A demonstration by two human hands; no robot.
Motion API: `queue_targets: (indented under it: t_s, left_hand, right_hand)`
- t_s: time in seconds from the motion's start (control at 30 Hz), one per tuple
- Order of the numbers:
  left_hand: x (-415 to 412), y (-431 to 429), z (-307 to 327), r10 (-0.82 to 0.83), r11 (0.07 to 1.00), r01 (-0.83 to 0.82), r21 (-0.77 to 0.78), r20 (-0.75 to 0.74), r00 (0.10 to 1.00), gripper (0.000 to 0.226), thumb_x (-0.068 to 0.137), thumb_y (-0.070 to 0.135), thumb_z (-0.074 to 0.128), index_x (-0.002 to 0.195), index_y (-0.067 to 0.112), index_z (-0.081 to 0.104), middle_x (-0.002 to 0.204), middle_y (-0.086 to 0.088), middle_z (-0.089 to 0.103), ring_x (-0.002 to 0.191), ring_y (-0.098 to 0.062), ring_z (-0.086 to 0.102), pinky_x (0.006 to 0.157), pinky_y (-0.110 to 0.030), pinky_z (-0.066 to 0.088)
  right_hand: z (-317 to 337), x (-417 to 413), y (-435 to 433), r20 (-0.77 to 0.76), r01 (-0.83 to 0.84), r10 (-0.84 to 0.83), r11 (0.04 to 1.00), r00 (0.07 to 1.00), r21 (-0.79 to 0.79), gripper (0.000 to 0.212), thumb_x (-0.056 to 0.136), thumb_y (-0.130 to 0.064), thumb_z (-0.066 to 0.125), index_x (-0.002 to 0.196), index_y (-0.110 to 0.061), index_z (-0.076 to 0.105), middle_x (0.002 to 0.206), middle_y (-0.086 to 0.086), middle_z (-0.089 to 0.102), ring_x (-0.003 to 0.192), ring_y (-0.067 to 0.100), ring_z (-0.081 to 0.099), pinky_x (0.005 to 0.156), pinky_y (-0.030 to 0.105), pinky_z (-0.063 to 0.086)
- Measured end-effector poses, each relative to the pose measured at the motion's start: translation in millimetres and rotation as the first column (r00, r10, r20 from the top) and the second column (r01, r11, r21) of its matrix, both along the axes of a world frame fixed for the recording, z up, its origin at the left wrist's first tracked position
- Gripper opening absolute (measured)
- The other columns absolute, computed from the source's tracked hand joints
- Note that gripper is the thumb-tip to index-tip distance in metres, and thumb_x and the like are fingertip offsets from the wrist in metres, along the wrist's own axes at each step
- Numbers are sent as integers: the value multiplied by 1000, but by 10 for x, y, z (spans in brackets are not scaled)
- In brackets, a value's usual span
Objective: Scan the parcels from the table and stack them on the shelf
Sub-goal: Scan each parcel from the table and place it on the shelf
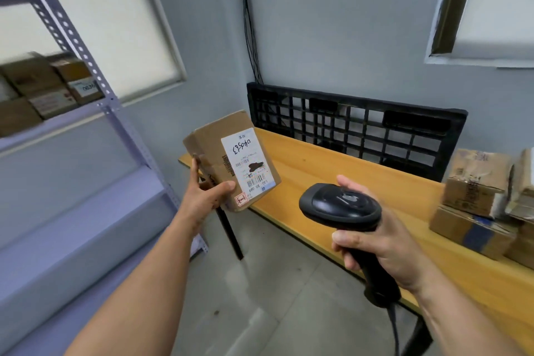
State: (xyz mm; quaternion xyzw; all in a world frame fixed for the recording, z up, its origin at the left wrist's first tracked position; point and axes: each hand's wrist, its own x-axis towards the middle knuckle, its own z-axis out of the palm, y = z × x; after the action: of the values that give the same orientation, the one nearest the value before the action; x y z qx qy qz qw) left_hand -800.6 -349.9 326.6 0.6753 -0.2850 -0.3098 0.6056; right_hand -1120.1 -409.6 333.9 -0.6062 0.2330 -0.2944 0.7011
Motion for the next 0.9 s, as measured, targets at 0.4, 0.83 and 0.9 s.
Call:
queue_targets:
  t_s: [0.4,0.83,0.9]
  left_hand:
    - [857,969,79,136,990,-135,-32,18,991,101,79,5,75,152,41,16,112,-6,66,95,-18,68,82,-40,55]
    - [2273,2645,68,288,955,-289,-63,-22,957,107,70,18,84,149,48,19,119,-4,66,113,-23,62,95,-48,50]
    - [2437,2936,76,324,944,-325,-59,-25,946,112,60,27,83,149,49,19,120,-4,66,113,-22,63,99,-52,48]
  right_hand:
    - [148,1059,560,-15,-111,110,991,994,-75,98,63,-5,79,143,-40,36,92,30,68,59,40,56,41,32,45]
    - [267,2624,1813,-75,-289,283,953,956,-94,92,64,-5,79,139,-40,40,70,20,63,47,29,53,44,33,45]
    - [252,2878,1989,-78,-321,314,941,946,-103,92,64,-5,79,140,-40,40,71,20,64,47,30,53,44,34,45]
